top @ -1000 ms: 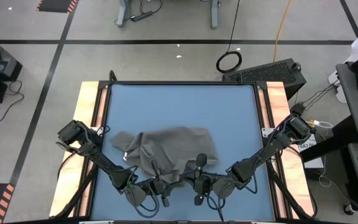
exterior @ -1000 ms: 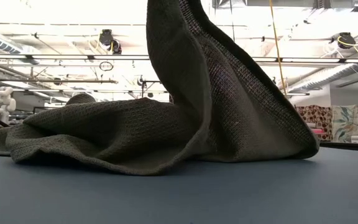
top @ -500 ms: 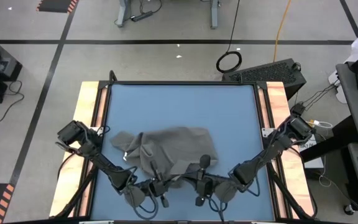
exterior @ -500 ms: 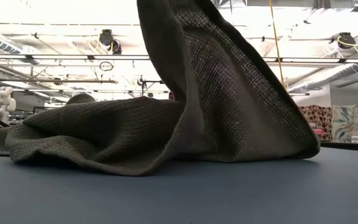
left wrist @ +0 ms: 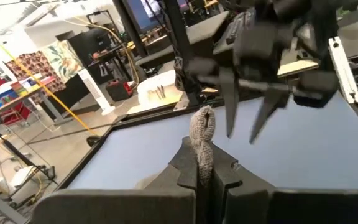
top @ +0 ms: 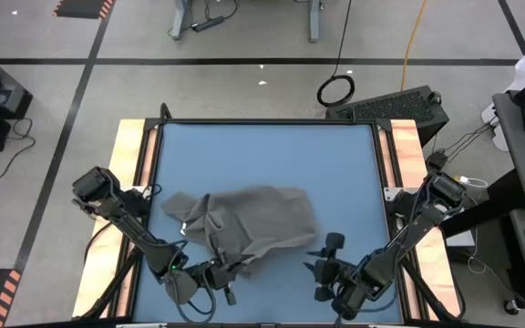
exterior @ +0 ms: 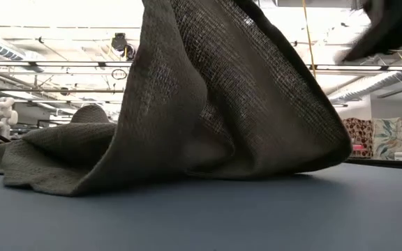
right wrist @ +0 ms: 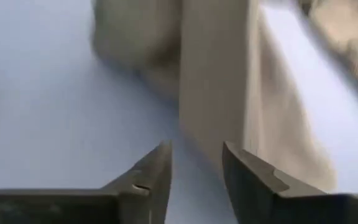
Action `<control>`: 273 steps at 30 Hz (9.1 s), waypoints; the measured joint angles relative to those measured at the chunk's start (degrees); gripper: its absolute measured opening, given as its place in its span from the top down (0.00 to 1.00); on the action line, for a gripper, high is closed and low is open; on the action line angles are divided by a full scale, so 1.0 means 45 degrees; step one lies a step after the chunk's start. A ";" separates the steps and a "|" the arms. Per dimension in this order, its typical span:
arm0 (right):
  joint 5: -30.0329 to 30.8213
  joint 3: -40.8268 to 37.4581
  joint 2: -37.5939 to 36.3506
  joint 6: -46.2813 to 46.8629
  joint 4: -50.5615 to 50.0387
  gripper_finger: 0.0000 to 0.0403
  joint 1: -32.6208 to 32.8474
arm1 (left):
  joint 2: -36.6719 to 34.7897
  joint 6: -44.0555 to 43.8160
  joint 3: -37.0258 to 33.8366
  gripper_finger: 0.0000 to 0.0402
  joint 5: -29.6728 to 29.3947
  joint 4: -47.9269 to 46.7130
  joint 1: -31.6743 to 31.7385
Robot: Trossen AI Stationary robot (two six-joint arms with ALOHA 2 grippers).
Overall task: Roll towel
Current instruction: Roll the gray towel
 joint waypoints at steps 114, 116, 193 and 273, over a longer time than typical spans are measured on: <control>-0.2716 1.4766 -0.3786 -0.9435 -0.7026 1.00 -0.6026 | -0.7223 -0.3054 0.8476 0.99 2.0891 -0.9996 1.6460; -0.3826 1.4766 -0.3781 -0.9031 -0.7129 1.00 -0.5754 | -0.7236 -0.3619 0.8476 0.99 2.2138 -0.9974 1.6387; -0.9926 1.4776 -0.1618 -0.6431 -1.1183 1.00 -0.7170 | -0.8267 -0.2385 0.6575 0.99 2.3486 -2.0063 1.5273; -0.5786 1.1420 0.4184 0.2824 -1.1070 1.00 -0.2853 | -0.8013 -1.3187 -0.2297 0.99 0.5548 -1.1758 -0.0327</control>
